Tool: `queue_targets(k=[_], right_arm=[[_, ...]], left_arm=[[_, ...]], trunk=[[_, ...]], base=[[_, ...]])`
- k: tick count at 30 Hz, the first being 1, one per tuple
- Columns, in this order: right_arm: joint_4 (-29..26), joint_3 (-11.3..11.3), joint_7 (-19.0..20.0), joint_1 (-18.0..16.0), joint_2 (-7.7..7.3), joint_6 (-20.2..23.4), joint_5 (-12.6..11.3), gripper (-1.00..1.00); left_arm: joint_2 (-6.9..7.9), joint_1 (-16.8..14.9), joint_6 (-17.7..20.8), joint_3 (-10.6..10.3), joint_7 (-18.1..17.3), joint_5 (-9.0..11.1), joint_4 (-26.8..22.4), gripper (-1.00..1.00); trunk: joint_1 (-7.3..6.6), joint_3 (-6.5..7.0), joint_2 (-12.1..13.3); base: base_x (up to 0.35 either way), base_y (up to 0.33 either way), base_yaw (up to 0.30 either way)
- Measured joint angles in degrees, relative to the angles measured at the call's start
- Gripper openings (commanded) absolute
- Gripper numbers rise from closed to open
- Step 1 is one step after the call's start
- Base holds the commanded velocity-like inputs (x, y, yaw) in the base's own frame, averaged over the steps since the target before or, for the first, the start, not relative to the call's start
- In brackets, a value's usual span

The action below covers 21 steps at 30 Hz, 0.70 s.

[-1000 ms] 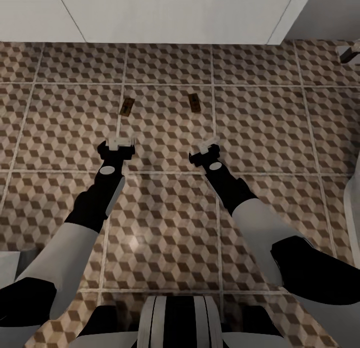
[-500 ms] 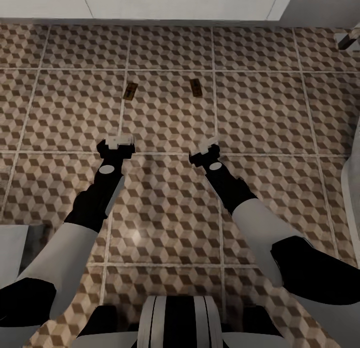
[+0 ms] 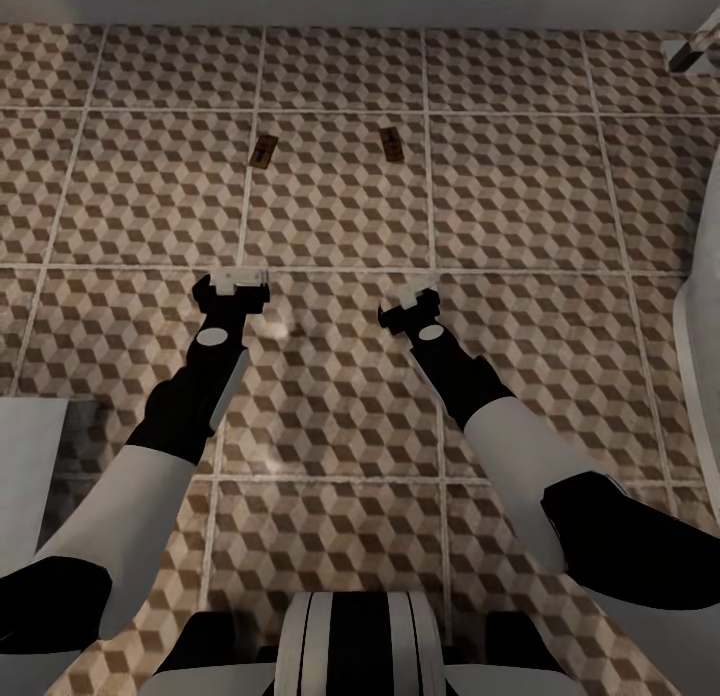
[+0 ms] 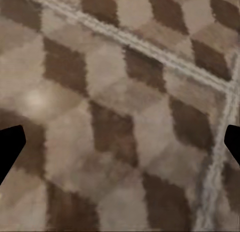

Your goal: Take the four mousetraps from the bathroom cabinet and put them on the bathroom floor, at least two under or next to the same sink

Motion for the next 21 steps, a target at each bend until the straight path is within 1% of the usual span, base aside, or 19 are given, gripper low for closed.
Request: queue_targets(k=[5, 9, 14, 15, 21], right_arm=[[0.05, 0.0, 0.0, 0.0, 0.0, 0.02, 0.0, 1.0], [0.07, 0.0, 0.0, 0.0, 0.0, 0.03, 0.0, 1.0], [0.09, 0.0, 0.0, 0.0, 0.0, 0.03, 0.0, 1.0], [0.09, 0.0, 0.0, 0.0, 0.0, 0.03, 0.0, 1.0], [0.09, 0.0, -0.03, 0.0, 0.0, 0.03, 0.0, 1.0]], left_arm=[[-0.05, 0.0, 0.08, -0.26, 0.05, -0.13, -2.41, 1.0], [-0.08, 0.04, 0.17, -1.29, 0.1, -0.81, -4.38, 1.0], [-0.1, 0.22, 0.18, -2.37, 0.2, -2.53, -6.02, 1.0], [-0.1, 0.31, 0.17, -2.57, 0.23, -3.37, -6.36, 1.0], [-0.1, 0.47, 0.13, -2.85, 0.3, -5.25, -6.83, 1.0]], trunk=[[-0.01, 0.0, 0.0], [-0.01, 0.0, 0.0], [-0.01, 0.0, 0.0], [-0.01, 0.0, 0.0], [-0.01, 0.0, 0.0]], base=[[-0.045, 0.0, 0.0], [-0.016, 0.0, 0.0], [-0.006, 0.0, 0.0], [-0.002, 0.0, 0.0], [-0.001, 0.0, 0.0]])
